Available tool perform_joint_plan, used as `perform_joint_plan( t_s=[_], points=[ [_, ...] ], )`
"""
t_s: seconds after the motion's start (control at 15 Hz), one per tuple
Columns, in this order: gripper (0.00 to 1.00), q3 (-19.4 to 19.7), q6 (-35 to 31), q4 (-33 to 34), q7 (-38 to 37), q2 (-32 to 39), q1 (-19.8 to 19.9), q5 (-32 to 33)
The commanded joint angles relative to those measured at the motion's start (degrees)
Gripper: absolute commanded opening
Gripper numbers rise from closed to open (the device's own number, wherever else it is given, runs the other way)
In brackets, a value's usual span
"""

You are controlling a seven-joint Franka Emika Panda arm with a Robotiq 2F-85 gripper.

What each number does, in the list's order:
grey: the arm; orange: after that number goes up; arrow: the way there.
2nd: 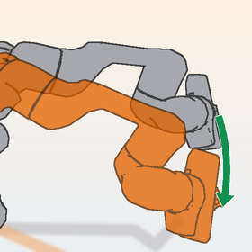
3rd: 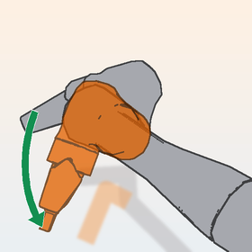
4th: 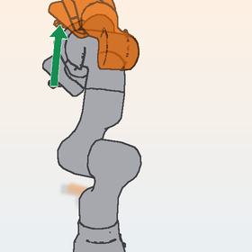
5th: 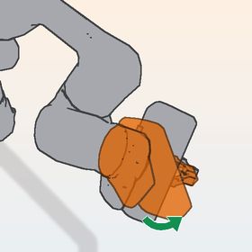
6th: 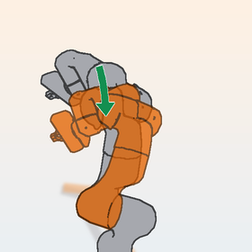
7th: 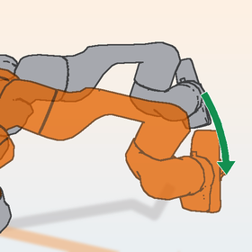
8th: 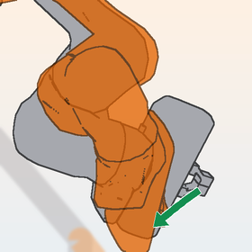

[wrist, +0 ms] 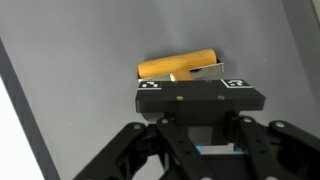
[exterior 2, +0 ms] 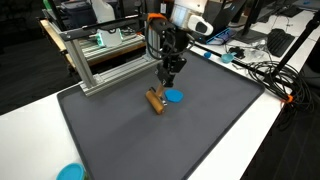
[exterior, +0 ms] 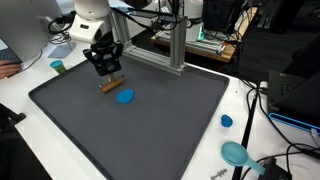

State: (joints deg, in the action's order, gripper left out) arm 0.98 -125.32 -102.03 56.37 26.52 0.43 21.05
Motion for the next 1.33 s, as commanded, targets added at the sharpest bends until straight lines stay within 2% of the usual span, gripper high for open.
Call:
perform_joint_plan(
  t_s=[0.0, 0.27, 0.47, 0.67, 0.93, 1.0, 1.13, 1.27],
  points=[
    [0.22, -2.84, 0.14, -0.38, 1.79, -2.37, 3.27, -6.8],
    [0.22, -4.31, 4.29, -2.73, 0.18, -11.93, 4.55, -16.08],
    [0.22, -2.81, 6.3, -5.9, -6.73, -20.14, 3.14, -16.71],
    [0.22, -2.15, 2.36, -13.47, -10.75, -29.06, 2.91, -15.9],
    [0.22, -0.85, -4.14, -25.86, -8.79, -38.39, 2.11, -16.19],
    [0.47, -0.78, 0.5, -17.73, -9.71, -32.24, 1.81, -15.04],
    [0.47, -0.35, -2.04, -22.81, -9.8, -35.4, 1.44, -14.91],
    [0.47, -0.26, -2.74, -24.56, -9.85, -36.57, 1.3, -14.86]
  ],
)
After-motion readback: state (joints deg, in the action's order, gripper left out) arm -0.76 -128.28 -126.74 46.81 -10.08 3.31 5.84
